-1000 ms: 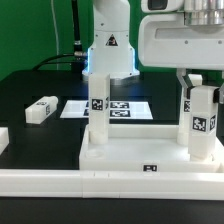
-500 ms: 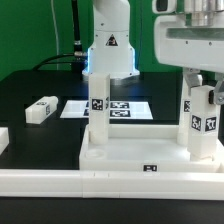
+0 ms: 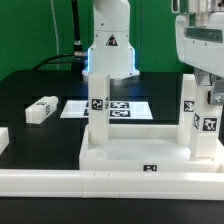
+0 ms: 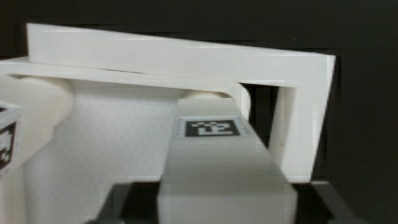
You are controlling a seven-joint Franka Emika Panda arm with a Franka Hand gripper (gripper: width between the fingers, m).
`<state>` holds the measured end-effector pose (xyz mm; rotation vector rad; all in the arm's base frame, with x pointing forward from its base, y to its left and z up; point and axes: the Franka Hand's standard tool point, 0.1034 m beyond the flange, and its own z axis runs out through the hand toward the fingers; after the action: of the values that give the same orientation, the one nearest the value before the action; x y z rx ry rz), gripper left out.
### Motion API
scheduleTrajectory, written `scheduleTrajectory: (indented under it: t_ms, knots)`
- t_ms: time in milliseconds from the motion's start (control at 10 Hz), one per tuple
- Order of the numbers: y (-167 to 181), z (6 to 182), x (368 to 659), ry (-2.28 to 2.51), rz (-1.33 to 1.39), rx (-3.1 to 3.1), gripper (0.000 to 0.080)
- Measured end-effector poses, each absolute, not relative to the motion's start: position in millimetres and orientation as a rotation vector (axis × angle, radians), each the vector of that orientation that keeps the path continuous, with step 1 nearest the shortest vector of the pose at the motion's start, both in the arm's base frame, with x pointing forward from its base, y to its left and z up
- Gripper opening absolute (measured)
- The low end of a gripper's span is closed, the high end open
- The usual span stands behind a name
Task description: Assemble desk
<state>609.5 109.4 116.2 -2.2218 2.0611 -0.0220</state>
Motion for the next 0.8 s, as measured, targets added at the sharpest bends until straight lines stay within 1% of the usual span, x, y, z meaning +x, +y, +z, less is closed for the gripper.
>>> scheduleTrajectory:
  t_ms: [100, 200, 300, 400, 500, 800]
  knots:
    - [109.3, 116.1, 609.4, 2.021, -0.024, -2.259, 0.0372]
    - [109.7, 116.5, 608.8, 1.996, -0.016, -2.287, 0.0552]
    - [110.7, 116.7, 608.8, 1.958, -0.019, -2.321, 0.0619]
    - [110.6, 117.0, 609.4, 1.800, -0.035, -2.447, 0.0619]
    - [111.0, 117.0, 609.7, 1.695, -0.044, -2.521, 0.0644]
    - [111.5, 116.5, 610.9, 1.417, -0.071, -2.689, 0.0649]
